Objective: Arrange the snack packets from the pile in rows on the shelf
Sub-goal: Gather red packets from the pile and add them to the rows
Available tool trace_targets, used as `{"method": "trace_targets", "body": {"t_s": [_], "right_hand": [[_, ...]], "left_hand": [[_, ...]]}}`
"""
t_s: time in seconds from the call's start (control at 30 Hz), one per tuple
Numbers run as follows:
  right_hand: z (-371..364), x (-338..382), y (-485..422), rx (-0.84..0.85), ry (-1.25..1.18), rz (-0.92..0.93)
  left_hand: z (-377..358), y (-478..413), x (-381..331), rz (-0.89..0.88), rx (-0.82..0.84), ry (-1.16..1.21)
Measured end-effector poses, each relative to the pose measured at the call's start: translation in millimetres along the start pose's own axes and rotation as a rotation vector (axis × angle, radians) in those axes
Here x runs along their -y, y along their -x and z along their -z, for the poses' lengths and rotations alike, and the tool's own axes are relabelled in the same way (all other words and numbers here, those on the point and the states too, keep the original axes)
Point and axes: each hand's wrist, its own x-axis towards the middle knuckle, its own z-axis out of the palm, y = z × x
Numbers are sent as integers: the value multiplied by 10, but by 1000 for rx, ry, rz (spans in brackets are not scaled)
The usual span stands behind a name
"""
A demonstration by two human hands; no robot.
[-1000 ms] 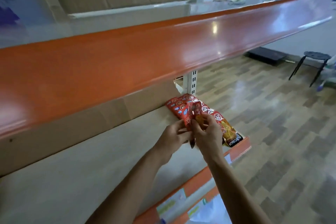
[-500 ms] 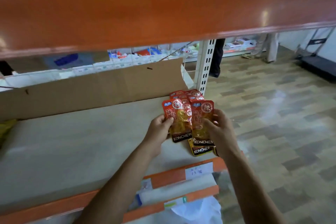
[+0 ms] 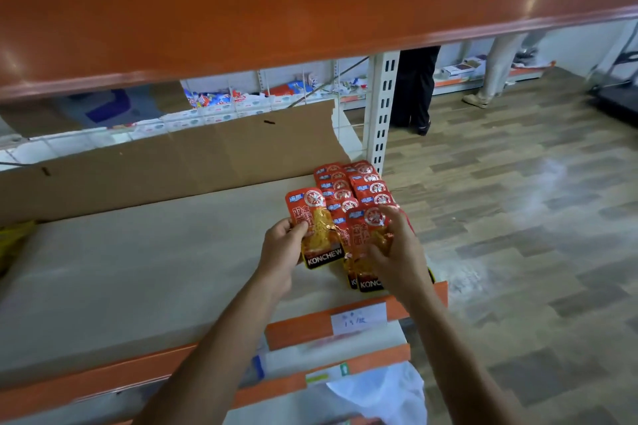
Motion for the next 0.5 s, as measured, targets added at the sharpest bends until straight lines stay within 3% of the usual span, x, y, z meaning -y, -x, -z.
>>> {"method": "trace_targets", "body": {"t_s": [0.13, 0.5], "right_hand": [[-82, 16, 82, 63, 173, 23], [-117, 56, 140, 179, 330, 7]], "left_hand": [[-50, 21, 46, 1, -1, 12], [5, -67, 93, -51, -159, -12]]}}
